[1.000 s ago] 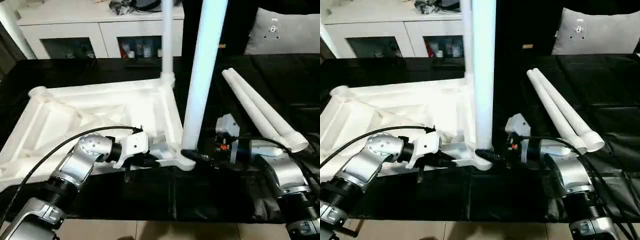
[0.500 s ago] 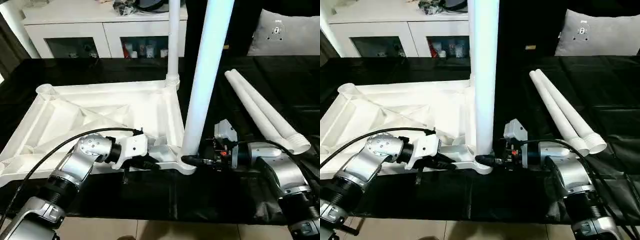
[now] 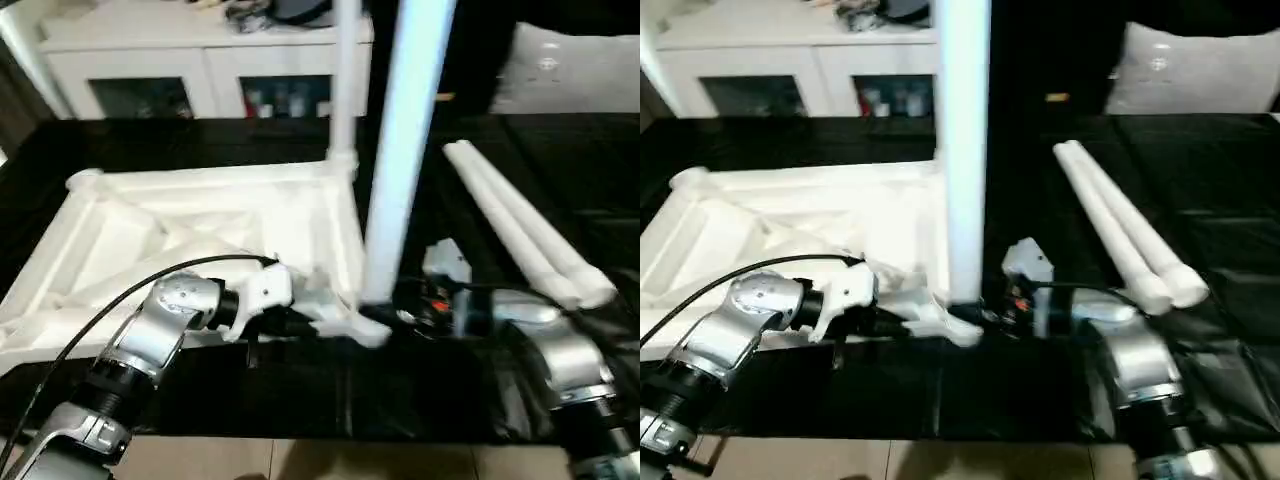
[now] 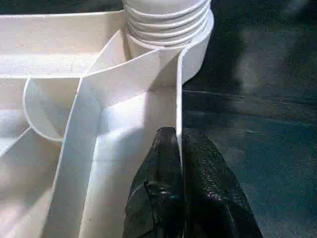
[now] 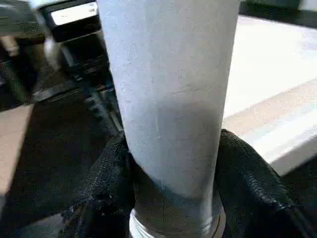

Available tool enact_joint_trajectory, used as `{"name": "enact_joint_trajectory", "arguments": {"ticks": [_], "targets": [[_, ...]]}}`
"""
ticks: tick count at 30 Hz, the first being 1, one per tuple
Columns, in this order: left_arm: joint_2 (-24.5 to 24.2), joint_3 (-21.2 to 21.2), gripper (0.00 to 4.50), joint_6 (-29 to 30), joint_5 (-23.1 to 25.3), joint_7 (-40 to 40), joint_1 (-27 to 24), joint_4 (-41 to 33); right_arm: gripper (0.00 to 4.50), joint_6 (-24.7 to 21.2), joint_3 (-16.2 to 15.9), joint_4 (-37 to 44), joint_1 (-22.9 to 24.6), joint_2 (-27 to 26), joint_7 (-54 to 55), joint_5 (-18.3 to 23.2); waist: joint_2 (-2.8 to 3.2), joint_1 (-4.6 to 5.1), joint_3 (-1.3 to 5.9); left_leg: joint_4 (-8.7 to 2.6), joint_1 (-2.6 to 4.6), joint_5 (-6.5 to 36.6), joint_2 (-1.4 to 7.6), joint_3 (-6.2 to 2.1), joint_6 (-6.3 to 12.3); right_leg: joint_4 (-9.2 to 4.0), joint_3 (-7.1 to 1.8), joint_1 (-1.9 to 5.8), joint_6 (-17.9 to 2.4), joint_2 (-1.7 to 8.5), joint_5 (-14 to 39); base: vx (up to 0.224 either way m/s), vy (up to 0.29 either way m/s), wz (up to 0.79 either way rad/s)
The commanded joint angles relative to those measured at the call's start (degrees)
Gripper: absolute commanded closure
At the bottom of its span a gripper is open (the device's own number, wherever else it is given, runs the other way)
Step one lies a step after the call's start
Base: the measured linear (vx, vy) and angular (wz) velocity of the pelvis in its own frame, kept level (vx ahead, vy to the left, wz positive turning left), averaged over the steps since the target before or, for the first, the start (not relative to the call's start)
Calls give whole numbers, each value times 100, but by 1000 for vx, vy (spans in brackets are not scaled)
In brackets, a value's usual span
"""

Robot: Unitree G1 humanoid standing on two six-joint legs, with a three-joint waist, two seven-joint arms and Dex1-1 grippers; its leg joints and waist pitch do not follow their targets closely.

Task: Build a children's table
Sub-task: Rotate leg to tighten

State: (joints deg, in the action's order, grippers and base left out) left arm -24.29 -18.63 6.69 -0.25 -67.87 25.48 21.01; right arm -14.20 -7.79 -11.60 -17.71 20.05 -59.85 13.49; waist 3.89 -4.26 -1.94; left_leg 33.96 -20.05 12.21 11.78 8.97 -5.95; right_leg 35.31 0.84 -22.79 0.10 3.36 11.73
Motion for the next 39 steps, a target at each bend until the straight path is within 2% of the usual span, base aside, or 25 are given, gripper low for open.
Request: {"name": "enact_joint_trajectory", "arguments": {"ticks": [1, 2, 3, 4, 7, 8, 9, 12, 14, 15, 16, 17, 19, 20, 21, 22, 23, 25, 28, 29, 31, 32, 35, 39], "targets": [[488, -209, 450, 336, -70, 433, 18, -292, 254, -257, -318, -127, 20, -429, 600, -185, -74, 45, 228, -441, -12, 1123, 37, 48, 33, -496, -141, 249, -1038, 308, 1716, 0, 0, 0], [689, -175, 450, 510, -52, 719, 49, -315, 254, -319, -255, -238, -50, -652, 992, -249, -65, 65, 229, -451, -12, 1158, 37, 40, 12, -512, -142, 251, -1004, 312, 1809, 0, 0, 0], [808, -155, 450, 614, -43, 887, 66, -329, 255, -359, -217, -304, -92, -784, 1224, -286, -84, 116, 226, -461, -26, 1192, 30, 31, -24, -523, -139, 250, -960, 304, 1886, 0, 0, 0], [968, -133, 450, 710, -12, 1115, 99, -325, 255, -429, -160, -415, -166, -964, 1535, -326, -57, 133, 224, -464, -25, 1216, 29, 29, -49, -522, -140, 245, -950, 305, 1908, 0, 0, 0], [1415, -85, 450, 1057, 133, 1706, 190, -313, 255, -507, 44, -806, -426, -1457, 2576, -515, -78, 229, 227, -466, -50, 1257, -1, 12, -69, -544, -129, 252, -894, 299, 2039, 0, 0, 0], [1695, -83, 450, 1162, 306, 2133, 286, -179, 255, -486, 140, -1084, -587, -1703, 3125, -629, -113, 245, 231, -459, -61, 1225, -6, 17, -51, -558, -131, 252, -854, 300, 2070, 0, 0, 0], [1825, -91, 450, 1159, 389, 2332, 345, -68, 255, -438, 145, -1225, -665, -1776, 3365, -732, -102, 268, 232, -455, -51, 1205, -7, 15, -57, -571, -128, 230, -848, 295, 2094, 0, 0, 0], [2014, -82, 450, 1169, 510, 2683, 462, 127, 255, -427, 190, -1440, -792, -1859, 3655, -847, -113, 240, 240, -431, -46, 1142, -16, 30, 16, -589, -144, 222, -833, 290, 1978, 0, 0, 0], [2022, -130, 450, 1139, 587, 2727, 521, 178, 255, -316, 404, -1449, -816, -1926, 3640, -663, -86, 214, 259, -427, -55, 1081, -10, 32, 68, -568, -149, 231, -864, 290, 1723, 0, 0, 0], [2021, -145, 450, 1131, 613, 2739, 543, 197, 220, -261, 479, -1446, -825, -1946, 3642, -609, -86, 214, 259, -427, -55, 1081, -10, 32, 68, -568, -149, 231, -864, 290, 1723, 0, 0, 0], [1985, -126, 450, 1117, 651, 2741, 572, 246, 185, -134, 585, -1373, -796, -1944, 3545, -524, -57, 203, 270, -429, -66, 992, 4, 25, 86, -530, -142, 244, -957, 289, 1355, 0, 0, 0], [1965, -114, 450, 1113, 659, 2735, 578, 262, 185, -99, 596, -1339, -777, -1930, 3494, -511, -61, 203, 281, -422, -73, 931, 5, 25, 102, -516, -136, 263, -1010, 287, 1126, 0, 0, 0], [1828, -104, 450, 1065, 732, 2695, 577, 319, 176, 119, 569, -1198, -674, -1841, 3263, -550, -21, 208, 289, -416, -78, 860, 13, 21, 131, -486, -127, 267, -1112, 283, 790, 0, 0, 0], [1777, -86, 450, 1018, 762, 2672, 567, 360, 150, 214, 561, -1145, -627, -1783, 3178, -543, -14, 207, 296, -408, -81, 835, 11, 23, 136, -478, -124, 283, -1154, 284, 629, 0, 0, 0], [1777, -86, 450, 1018, 762, 2672, 567, 360, 150, 214, 561, -1145, -627, -1783, 3178, -543, -14, 207, 296, -408, -81, 835, 11, 23, 136, -478, -124, 283, -1154, 284, 629, 0, 0, 0], [1691, -80, 450, 895, 793, 2593, 561, 440, 142, 348, 552, -1058, -560, -1666, 3005, -494, -25, 203, 308, -397, -80, 746, 10, 25, 179, -454, -123, 302, -1233, 280, 343, 0, 0, 0], [1632, -88, 450, 823, 810, 2546, 559, 491, 142, 382, 553, -1001, -521, -1593, 2899, -466, -15, 198, 306, -389, -78, 758, 10, 33, 210, -453, -120, 302, -1267, 278, 271, 0, 0, 0], [1485, -130, 450, 557, 817, 2388, 540, 595, 106, 420, 512, -872, -430, -1386, 2556, -440, -8, 189, 286, -401, -73, 895, 6, 32, 229, -484, -114, 299, -1258, 280, 468, 0, 0, 0], [1286, -156, 450, 348, 778, 2121, 491, 662, 86, 511, 467, -755, -334, -1039, 2137, -448, -14, 152, 280, -406, -77, 969, 16, 36, 244, -496, -126, 315, -1194, 295, 740, 0, 0, 0], [1221, -156, 450, 331, 756, 2021, 476, 662, 74, 535, 494, -735, -321, -934, 2001, -415, 11, 154, 275, -410, -84, 962, 19, 33, 231, -494, -126, 304, -1196, 302, 800, 0, 0, 0], [1006, -168, 450, 144, 677, 1660, 429, 654, 54, 571, 586, -680, -304, -618, 1564, -288, 5, 155, 279, -411, -73, 986, 26, 31, 235, -497, -123, 302, -1215, 298, 842, 0, 0, 0], [1006, -168, 450, 144, 677, 1660, 429, 654, 48, 571, 586, -680, -304, -618, 1564, -288, 5, 155, 279, -411, -73, 986, 26, 31, 235, -497, -123, 302, -1215, 298, 842, 0, 0, 0], [782, -209, 450, -73, 597, 1276, 383, 624, 18, 517, 624, -624, -315, -312, 1140, -184, 3, 152, 300, -388, -85, 769, 32, 34, 308, -450, -120, 311, -1335, 293, 381, 0, 0, 0], [389, -360, 450, -597, 512, 522, 322, 629, 4, 564, 476, -629, -383, 171, 515, -200, -17, 117, 299, -376, -77, 725, 36, 46, 376, -443, -114, 311, -1402, 293, 297, 0, 0, 0]]}}
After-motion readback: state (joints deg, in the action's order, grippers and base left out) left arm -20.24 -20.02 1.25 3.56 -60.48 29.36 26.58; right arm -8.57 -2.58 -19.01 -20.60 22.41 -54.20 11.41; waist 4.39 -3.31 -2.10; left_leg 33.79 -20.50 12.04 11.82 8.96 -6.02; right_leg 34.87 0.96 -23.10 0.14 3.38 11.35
